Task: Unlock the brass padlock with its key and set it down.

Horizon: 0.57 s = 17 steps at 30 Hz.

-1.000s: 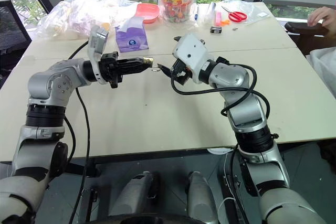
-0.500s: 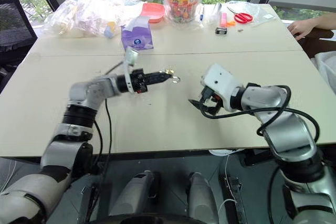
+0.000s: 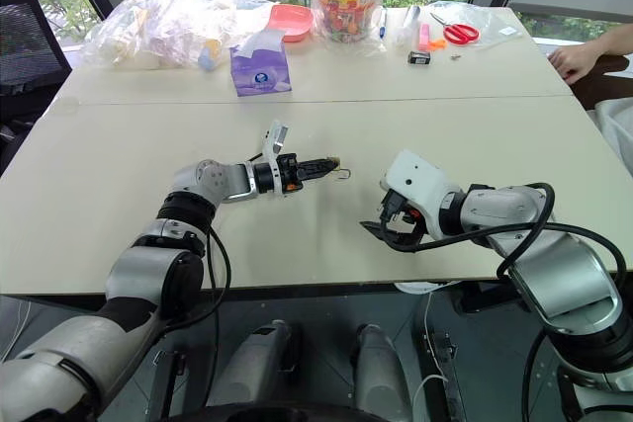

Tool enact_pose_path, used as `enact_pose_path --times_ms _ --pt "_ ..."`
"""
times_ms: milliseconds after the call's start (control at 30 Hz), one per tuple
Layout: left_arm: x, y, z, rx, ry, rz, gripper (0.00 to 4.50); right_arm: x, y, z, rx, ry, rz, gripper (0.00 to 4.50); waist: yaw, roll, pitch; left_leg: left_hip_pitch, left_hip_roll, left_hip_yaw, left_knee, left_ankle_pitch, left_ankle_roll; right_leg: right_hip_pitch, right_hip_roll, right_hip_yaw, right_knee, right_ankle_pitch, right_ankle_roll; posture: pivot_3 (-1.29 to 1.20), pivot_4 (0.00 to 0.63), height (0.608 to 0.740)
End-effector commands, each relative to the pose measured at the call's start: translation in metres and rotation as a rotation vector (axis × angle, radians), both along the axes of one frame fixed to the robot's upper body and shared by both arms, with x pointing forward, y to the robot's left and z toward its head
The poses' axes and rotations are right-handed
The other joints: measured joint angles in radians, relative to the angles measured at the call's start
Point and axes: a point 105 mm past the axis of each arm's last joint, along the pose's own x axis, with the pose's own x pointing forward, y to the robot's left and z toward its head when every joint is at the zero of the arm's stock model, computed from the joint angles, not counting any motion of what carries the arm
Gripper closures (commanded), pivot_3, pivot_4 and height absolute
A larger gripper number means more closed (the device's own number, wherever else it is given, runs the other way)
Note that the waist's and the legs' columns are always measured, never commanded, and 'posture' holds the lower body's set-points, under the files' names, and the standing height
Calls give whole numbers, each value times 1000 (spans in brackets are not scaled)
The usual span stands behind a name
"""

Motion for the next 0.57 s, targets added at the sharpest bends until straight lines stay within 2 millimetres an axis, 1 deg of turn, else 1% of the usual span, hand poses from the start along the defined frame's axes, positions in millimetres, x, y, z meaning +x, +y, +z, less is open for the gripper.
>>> enact_pose_path --times_ms 33,67,100,133,167,200,300,333,467,567 --pt "0 -3 17 -13 -58 -24 2323 5 0 10 -9 -63 2 0 -1 0 0 0 0 0 0 0 0 0 0 0 0 0 0 0 150 740" --pt "-1 -2 18 -10 -62 -33 1853 5 1 10 -9 -64 2 0 -1 0 0 0 0 0 0 0 0 0 0 0 0 0 0 0 150 740" --pt "-2 0 17 17 -78 -38 1266 6 0 10 -9 -63 2 0 -1 0 0 0 0 0 0 0 0 0 0 0 0 0 0 0 150 740" --pt "-3 2 15 66 -112 -42 1022 6 0 9 -9 -62 3 0 -1 0 0 0 0 0 0 0 0 0 0 0 0 0 0 0 150 740" --pt "-4 3 14 100 -138 -45 440 7 0 9 -10 -62 3 0 -1 0 0 0 0 0 0 0 0 0 0 0 0 0 0 0 150 740" --pt "-4 9 8 176 -157 -41 68 7 0 8 -12 -62 1 0 -1 0 0 0 0 0 0 0 0 0 0 0 0 0 0 0 150 740" --pt "-2 42 4 317 -189 39 68 9 -1 6 -5 -60 -13 0 -7 0 0 1 0 0 0 0 0 0 -1 1 0 0 0 0 150 740" --pt "-4 47 4 341 -208 44 68 9 -2 6 -3 -60 -15 0 -12 0 0 1 1 0 -1 0 0 0 -1 1 0 0 -1 0 150 740" --pt "-22 79 32 356 -359 82 68 11 -3 1 29 -53 -45 0 -17 1 0 2 2 0 -2 0 -1 -1 0 2 0 -1 -3 0 150 740" --pt "-29 92 42 397 -458 119 68 17 -4 -2 62 -56 -79 0 -11 1 0 1 2 0 -2 0 -1 -1 -1 3 0 -2 -4 0 150 740"
